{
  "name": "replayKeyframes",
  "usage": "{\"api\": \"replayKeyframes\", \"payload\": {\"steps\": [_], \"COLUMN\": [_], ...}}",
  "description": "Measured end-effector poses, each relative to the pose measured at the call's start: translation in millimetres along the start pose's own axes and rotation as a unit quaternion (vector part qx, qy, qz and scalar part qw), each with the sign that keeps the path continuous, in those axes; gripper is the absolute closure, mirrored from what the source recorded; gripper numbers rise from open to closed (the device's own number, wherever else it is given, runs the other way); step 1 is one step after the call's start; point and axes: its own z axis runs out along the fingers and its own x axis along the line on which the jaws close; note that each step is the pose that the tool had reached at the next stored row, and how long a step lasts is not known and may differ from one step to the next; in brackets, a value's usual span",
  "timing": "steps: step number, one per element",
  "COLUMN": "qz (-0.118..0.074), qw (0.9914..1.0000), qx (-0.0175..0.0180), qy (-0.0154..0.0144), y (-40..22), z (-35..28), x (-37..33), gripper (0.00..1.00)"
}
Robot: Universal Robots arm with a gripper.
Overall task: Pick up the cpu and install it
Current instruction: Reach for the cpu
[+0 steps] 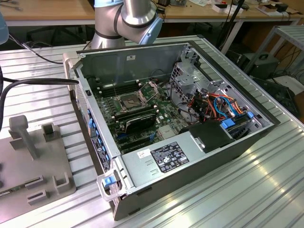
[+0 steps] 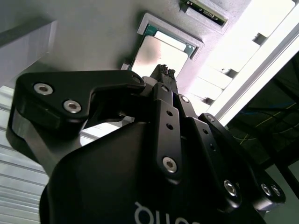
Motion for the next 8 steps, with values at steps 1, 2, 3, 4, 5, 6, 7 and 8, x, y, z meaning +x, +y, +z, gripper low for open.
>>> {"api": "replayKeyframes", "payload": {"steps": [1,2,3,4,5,6,7,8], "qz": [0.000,0.000,0.000,0.000,0.000,0.000,0.000,0.000], "qw": [1.00000,1.00000,1.00000,1.00000,1.00000,1.00000,1.00000,1.00000], "qx": [0.0000,0.0000,0.0000,0.0000,0.0000,0.0000,0.0000,0.0000], "qy": [0.0001,0.0000,0.0000,0.0000,0.0000,0.0000,0.0000,0.0000], "y": [0.0,0.0,0.0,0.0,0.0,0.0,0.0,0.0], "z": [0.0,0.3,0.3,0.3,0.3,0.3,0.3,0.4], "x": [0.0,0.0,0.0,0.0,0.0,0.0,0.0,0.0], "gripper": [0.89,0.89,0.89,0.89,0.89,0.89,0.89,0.89]}}
